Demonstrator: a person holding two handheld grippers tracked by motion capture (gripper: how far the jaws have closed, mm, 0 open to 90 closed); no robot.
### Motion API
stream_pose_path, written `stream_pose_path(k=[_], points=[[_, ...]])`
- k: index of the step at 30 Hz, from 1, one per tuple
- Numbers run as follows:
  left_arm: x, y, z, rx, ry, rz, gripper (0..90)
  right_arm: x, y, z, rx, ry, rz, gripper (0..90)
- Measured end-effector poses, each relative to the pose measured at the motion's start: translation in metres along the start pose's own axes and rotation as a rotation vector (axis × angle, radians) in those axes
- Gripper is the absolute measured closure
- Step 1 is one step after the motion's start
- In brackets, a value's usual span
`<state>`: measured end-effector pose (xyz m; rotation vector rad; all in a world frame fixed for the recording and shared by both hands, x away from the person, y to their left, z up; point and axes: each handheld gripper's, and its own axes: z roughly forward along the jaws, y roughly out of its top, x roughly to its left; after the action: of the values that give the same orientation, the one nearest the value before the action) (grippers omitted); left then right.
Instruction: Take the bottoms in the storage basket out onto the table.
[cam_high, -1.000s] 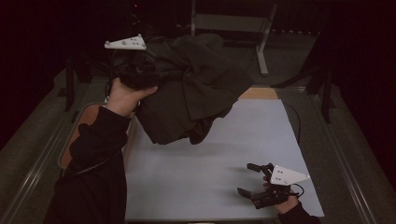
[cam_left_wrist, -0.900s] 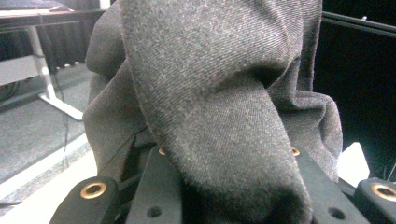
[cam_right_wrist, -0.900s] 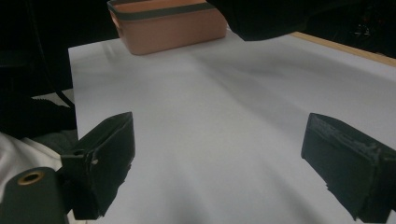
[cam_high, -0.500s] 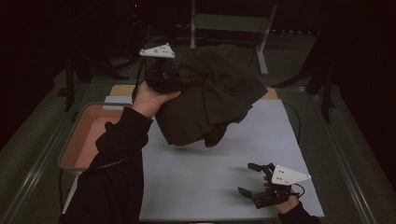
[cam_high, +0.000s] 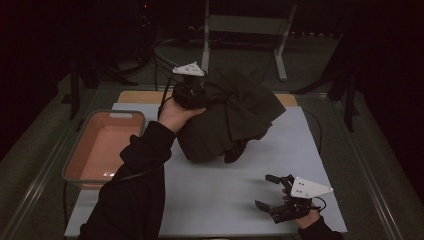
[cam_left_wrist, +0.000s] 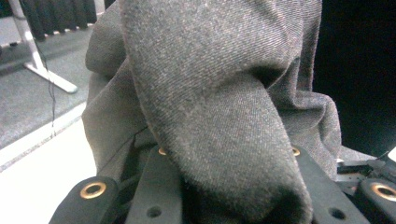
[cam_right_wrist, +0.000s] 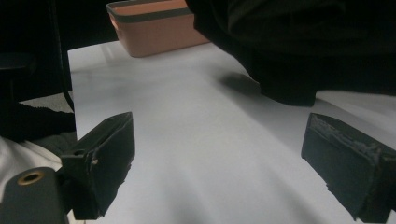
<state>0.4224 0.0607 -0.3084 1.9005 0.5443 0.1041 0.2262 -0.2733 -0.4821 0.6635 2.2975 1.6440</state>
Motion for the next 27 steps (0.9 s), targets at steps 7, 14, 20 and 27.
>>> stream_pose_path(k=[7, 14, 20, 27], points=[[0.002, -0.011, 0.016, 0.027, 0.011, 0.001, 74.8, 0.0, 0.0, 0.001, 0.004, 0.0, -0.001, 9.9], [0.004, -0.021, 0.03, 0.052, 0.023, -0.003, 74.8, 0.0, 0.0, 0.001, 0.005, -0.001, 0.001, 9.9], [0.006, -0.03, 0.04, 0.08, 0.034, -0.009, 74.7, 0.0, -0.001, 0.002, 0.011, 0.001, -0.001, 9.9], [0.01, -0.043, 0.058, 0.12, 0.028, -0.026, 74.7, 0.0, -0.001, 0.001, 0.012, -0.002, -0.003, 9.9]])
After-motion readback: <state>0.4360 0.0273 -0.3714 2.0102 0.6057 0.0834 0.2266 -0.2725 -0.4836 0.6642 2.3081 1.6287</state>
